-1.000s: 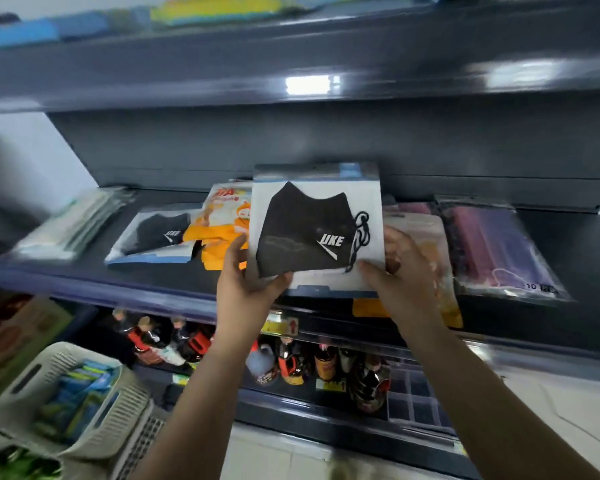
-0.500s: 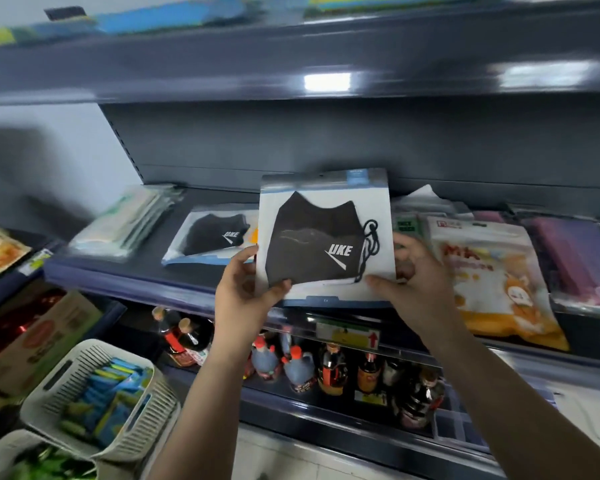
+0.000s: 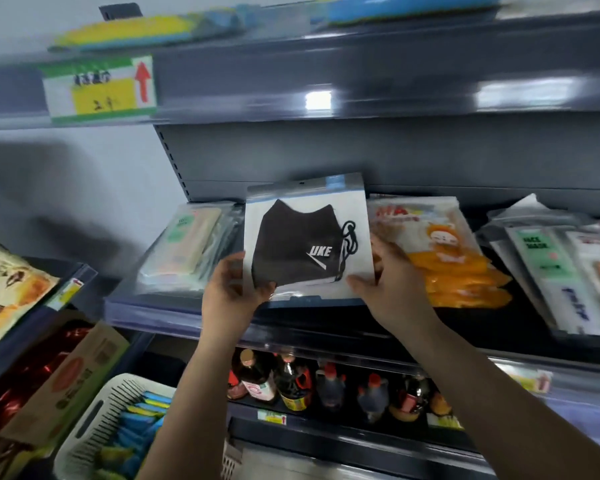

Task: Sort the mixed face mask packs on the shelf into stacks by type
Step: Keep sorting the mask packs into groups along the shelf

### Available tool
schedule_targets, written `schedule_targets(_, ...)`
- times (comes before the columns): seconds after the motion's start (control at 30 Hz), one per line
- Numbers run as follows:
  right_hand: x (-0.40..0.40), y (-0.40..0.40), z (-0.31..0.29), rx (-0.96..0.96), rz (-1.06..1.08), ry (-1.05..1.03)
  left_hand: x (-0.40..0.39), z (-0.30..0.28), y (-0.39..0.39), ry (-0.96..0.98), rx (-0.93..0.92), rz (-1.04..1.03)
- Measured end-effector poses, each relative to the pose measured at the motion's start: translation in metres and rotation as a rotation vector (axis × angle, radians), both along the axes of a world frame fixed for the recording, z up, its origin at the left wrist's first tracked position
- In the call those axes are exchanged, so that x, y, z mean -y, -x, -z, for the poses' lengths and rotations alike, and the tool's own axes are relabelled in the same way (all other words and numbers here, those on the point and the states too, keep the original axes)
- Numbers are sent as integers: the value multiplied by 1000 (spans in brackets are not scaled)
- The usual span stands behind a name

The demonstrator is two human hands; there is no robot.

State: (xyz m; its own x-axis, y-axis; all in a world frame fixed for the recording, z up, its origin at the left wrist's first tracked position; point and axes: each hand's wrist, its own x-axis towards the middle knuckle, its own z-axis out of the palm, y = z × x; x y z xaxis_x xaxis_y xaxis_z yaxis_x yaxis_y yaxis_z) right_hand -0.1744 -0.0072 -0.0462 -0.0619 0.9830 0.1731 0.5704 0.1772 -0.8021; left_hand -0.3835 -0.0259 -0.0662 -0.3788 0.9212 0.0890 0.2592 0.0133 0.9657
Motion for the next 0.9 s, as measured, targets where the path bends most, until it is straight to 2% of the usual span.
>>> schedule_targets(0.33, -13, 67, 8, 274, 60, 74, -29, 8, 50, 113, -294, 83)
schedule_targets(0.47, -11, 75, 8, 467, 24, 72, -35, 19, 50, 87, -559, 93)
schedule_targets(0.53, -7, 74, 9, 522, -2, 52, -33, 21, 45, 99, -625, 117)
schedule_targets(0.73, 13, 52, 4, 510, 3, -34, -22, 14, 17, 94, -686, 182)
schedule_targets(0.9, 28, 5, -5, 438, 123, -124, -12, -2, -40, -117, -735, 314)
